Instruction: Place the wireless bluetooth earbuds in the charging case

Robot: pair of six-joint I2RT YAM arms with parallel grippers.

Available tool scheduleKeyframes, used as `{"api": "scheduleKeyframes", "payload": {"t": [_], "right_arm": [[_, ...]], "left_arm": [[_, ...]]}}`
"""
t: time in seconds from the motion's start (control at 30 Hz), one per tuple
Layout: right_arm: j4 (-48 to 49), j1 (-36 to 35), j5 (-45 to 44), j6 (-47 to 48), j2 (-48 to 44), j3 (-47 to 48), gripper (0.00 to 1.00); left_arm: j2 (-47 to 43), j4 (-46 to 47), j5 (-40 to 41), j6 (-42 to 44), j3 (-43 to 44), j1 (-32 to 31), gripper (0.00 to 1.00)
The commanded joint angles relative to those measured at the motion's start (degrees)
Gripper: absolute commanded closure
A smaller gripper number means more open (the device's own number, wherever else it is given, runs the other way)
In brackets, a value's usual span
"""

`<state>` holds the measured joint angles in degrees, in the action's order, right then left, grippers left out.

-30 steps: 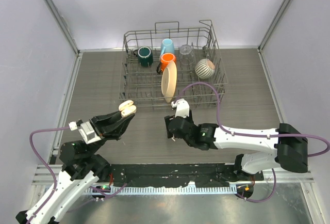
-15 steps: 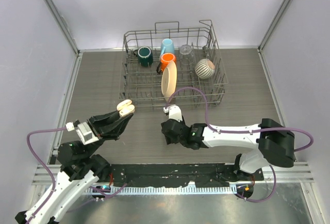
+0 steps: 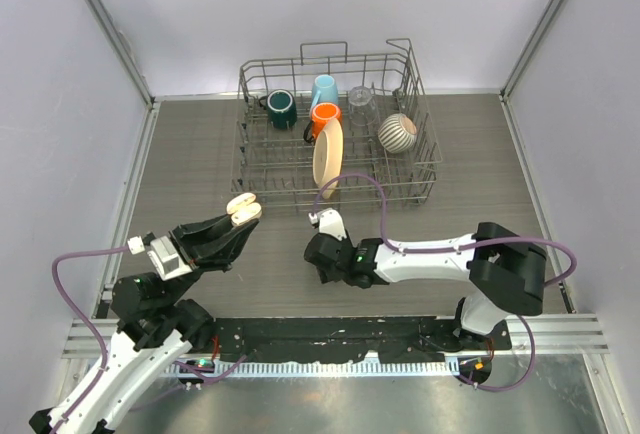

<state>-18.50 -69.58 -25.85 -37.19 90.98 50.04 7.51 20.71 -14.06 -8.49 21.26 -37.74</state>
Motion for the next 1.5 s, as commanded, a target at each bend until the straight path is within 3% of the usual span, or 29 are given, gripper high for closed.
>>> {"api": "scheduleKeyframes", "payload": {"t": [0.0, 1.47], "right_arm": [[0.4, 0.8, -0.3, -0.9, 0.9, 2.3, 0.47], [2.1, 3.7, 2.7, -2.0, 5.0, 0.8, 0.62]], "left_arm": [[0.8, 2.0, 0.1, 0.5, 0.6, 0.3, 1.00], [2.7, 3.9, -0.6, -0.7, 0.0, 0.3, 1.00]]}}
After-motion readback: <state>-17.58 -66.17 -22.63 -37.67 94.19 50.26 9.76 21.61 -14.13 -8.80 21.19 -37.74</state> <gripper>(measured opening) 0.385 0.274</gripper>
